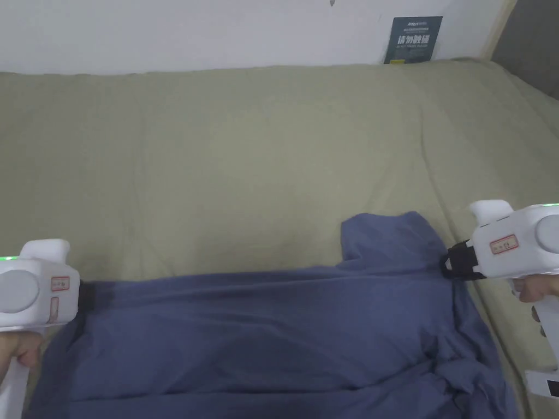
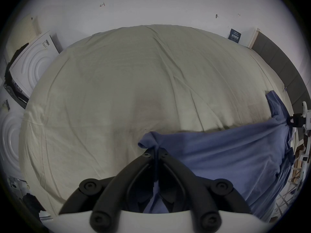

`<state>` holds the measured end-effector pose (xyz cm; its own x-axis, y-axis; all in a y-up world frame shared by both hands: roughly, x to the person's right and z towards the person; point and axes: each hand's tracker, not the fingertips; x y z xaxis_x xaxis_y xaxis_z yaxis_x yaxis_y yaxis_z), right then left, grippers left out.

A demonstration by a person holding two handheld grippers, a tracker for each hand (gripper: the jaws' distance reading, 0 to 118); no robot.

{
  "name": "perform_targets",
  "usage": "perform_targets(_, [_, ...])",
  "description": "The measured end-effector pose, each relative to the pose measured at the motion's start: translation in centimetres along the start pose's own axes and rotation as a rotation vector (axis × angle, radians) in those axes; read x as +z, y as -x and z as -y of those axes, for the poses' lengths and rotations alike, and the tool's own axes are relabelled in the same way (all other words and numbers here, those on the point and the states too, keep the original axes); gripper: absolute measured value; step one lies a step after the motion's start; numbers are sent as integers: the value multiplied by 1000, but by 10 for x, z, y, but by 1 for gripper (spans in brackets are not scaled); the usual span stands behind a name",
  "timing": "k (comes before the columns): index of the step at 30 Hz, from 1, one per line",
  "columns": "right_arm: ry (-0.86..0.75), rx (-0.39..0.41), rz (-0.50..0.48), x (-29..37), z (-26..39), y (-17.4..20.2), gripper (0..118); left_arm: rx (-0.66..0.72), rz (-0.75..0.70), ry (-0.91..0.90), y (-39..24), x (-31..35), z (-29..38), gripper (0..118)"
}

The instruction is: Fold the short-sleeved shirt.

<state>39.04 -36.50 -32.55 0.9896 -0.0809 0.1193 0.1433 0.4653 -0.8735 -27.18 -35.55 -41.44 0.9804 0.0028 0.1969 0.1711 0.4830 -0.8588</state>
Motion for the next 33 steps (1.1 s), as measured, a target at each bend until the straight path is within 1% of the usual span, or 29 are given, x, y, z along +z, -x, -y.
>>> perform_targets(1, [-23,-9,-29,11,6,-1,1,-1,5,-2,1,6,3,0])
perform_targets(4, [-70,-9,-47,41,22,4,1,27,22,-34,9,27,20,0])
perform_targets(6, [-83,-17,-83,57,34,0,1,57,32,-53,14,42,34,0])
perform_targets(9, [-130,-44,-103,85,57,1,1,74,60,-81,22,69,59,0])
perform_targets(16, [-170,-62,-140,124,130,4,1,78,79,-152,30,132,133,0])
perform_targets(22, [-177,-87,-155,136,186,2,1,77,77,-126,29,144,186,0])
perform_targets(26, [-128,-87,-156,131,214,1,1,87,85,-79,34,135,206,0])
perform_targets(29, [-84,-95,-142,114,225,0,2,104,90,-48,36,126,218,0])
perform_targets(33, [-43,-98,-118,96,228,-2,2,76,68,-9,34,117,219,0])
